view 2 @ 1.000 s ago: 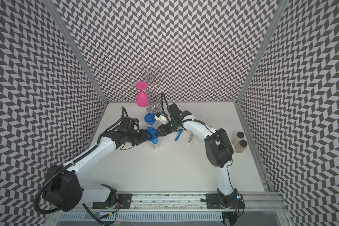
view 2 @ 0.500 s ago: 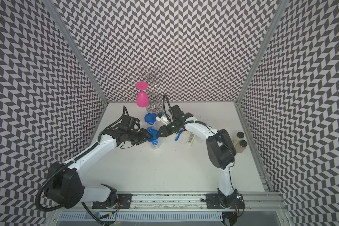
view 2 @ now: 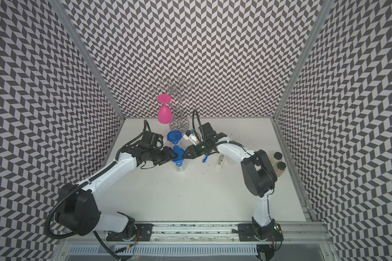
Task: Pack away toiletry kits
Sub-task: Close the fastener on the container.
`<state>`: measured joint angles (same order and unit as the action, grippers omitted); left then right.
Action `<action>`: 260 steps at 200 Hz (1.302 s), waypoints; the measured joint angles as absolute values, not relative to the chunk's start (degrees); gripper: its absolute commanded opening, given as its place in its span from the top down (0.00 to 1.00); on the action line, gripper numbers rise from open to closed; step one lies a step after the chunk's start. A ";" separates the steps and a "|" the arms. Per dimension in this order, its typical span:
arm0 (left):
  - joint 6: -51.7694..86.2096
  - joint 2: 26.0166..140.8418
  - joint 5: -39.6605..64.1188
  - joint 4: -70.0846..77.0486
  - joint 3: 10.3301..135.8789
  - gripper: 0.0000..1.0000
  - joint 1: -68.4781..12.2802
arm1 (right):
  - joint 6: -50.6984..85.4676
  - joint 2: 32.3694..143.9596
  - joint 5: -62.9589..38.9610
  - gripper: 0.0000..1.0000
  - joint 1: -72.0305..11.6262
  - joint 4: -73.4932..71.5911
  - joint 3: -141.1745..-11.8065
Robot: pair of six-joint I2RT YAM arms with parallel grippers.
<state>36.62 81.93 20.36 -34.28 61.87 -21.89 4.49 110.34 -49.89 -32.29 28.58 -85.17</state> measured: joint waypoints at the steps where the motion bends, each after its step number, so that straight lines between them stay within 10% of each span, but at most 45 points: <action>1: 36.58 81.97 20.34 -34.24 61.89 0.49 -21.89 | 4.56 110.19 -49.89 0.53 -32.27 28.49 -85.03; 92: 32.53 81.97 20.97 -35.16 62.17 0.39 -20.08 | 3.86 106.56 -47.31 0.47 -31.70 29.80 -86.63; 203: 21.69 85.89 18.11 -34.37 68.25 0.90 -11.66 | 5.67 97.95 -40.60 0.70 -34.70 31.35 -73.93; 260: 21.52 87.33 17.41 -30.94 67.92 0.90 -13.78 | 6.52 102.15 -40.21 0.71 -34.41 30.09 -73.93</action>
<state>21.52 87.33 17.41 -30.94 67.92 -13.78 6.52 102.15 -40.21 -34.41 30.09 -73.93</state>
